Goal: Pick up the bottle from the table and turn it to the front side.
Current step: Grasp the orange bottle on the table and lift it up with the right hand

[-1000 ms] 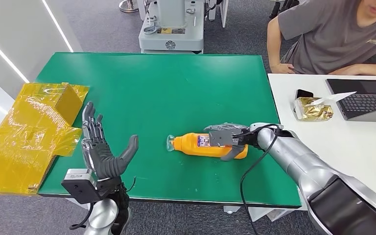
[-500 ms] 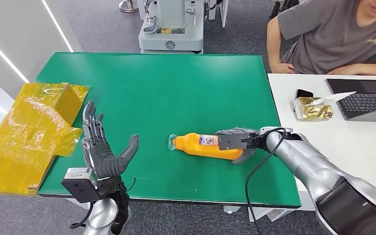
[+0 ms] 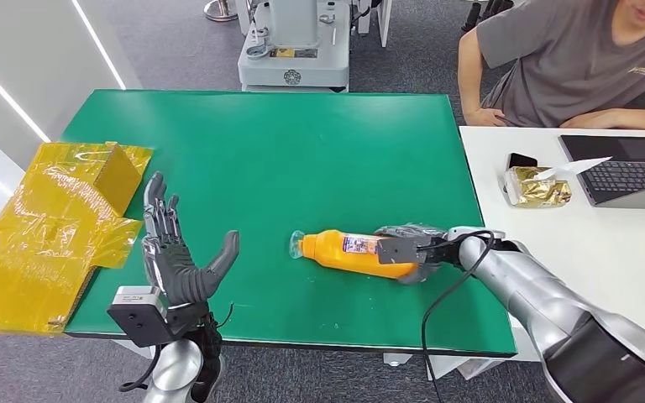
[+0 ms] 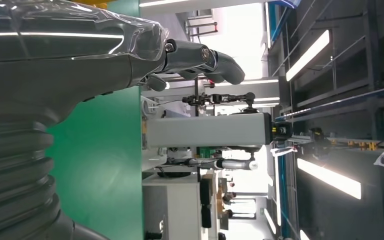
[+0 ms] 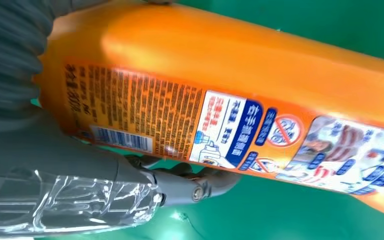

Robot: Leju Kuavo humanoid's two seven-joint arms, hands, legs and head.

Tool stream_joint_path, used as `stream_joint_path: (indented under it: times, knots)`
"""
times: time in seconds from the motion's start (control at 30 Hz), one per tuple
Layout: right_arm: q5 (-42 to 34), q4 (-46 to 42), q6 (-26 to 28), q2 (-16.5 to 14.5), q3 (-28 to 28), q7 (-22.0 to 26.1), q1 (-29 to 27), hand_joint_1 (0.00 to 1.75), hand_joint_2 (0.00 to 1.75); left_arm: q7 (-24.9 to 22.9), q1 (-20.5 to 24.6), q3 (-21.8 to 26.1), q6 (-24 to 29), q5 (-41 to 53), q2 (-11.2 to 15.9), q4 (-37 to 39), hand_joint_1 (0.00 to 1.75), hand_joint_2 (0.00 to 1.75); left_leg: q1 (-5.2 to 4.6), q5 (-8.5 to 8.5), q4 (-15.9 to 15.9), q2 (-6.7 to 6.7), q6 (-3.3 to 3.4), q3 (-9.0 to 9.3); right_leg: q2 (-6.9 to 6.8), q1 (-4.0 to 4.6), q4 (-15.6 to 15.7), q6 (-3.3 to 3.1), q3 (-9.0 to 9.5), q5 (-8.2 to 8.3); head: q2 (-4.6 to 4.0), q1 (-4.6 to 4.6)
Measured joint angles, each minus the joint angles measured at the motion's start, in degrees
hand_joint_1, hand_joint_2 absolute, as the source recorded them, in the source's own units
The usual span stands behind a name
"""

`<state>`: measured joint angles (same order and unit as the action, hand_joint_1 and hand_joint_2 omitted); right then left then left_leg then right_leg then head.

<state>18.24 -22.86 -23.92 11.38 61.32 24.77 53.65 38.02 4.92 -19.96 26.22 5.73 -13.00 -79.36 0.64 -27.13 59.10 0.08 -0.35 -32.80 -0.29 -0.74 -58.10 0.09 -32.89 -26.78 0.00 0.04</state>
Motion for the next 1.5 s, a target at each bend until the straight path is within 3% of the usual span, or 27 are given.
stream_joint_path:
  times: [0.5,0.63,0.87,1.03,1.27,1.5]
  knots:
    - [0.0,-2.0,7.7,1.5,-0.2,2.2,-2.8,1.75,1.75,-0.2,-0.8,0.0,-0.6,0.7,0.0,0.0,0.00,1.75,0.00,0.03,0.0,0.01,-0.01,0.02,0.01,0.00,0.0,-0.01,0.03,0.02,0.00,0.00]
    - [0.1,-2.8,12.6,1.5,-1.4,2.6,-4.1,1.75,1.75,0.0,-1.2,0.0,-0.9,0.8,0.0,0.0,0.00,1.75,0.00,0.03,0.0,-0.01,-0.01,0.01,-0.01,0.00,0.0,-0.01,0.03,0.02,0.00,0.01]
    - [-0.2,-8.6,28.0,1.2,-8.6,5.6,-9.2,1.75,1.75,1.1,-2.2,0.2,-0.3,0.9,0.0,0.0,0.00,1.75,0.00,0.03,0.0,-0.02,-0.01,-0.06,-0.02,0.01,0.0,-0.01,-0.01,0.02,0.00,0.00]
    - [0.1,-13.0,34.6,-0.1,-15.7,5.3,-11.5,1.75,1.75,1.7,-2.1,0.4,1.0,-0.2,0.0,0.0,0.00,1.75,0.01,0.03,0.0,-0.02,-0.01,-0.09,-0.02,0.01,0.0,-0.01,-0.07,0.01,0.00,0.00]
    - [0.9,-18.9,37.6,-1.9,-22.3,6.8,-14.4,1.75,1.75,2.0,-1.8,0.5,2.1,-1.9,0.0,0.0,0.00,1.75,0.01,0.04,0.0,-0.02,-0.02,-0.12,-0.04,0.01,0.0,-0.01,-0.08,0.01,0.00,0.00]
    - [2.8,-26.6,38.4,-3.7,-25.3,9.8,-18.9,1.75,1.75,2.2,-1.0,0.5,2.0,-3.3,0.0,0.0,0.00,1.75,0.01,0.03,0.0,-0.01,-0.03,-0.13,-0.02,0.01,0.0,-0.01,-0.12,0.01,0.00,-0.01]
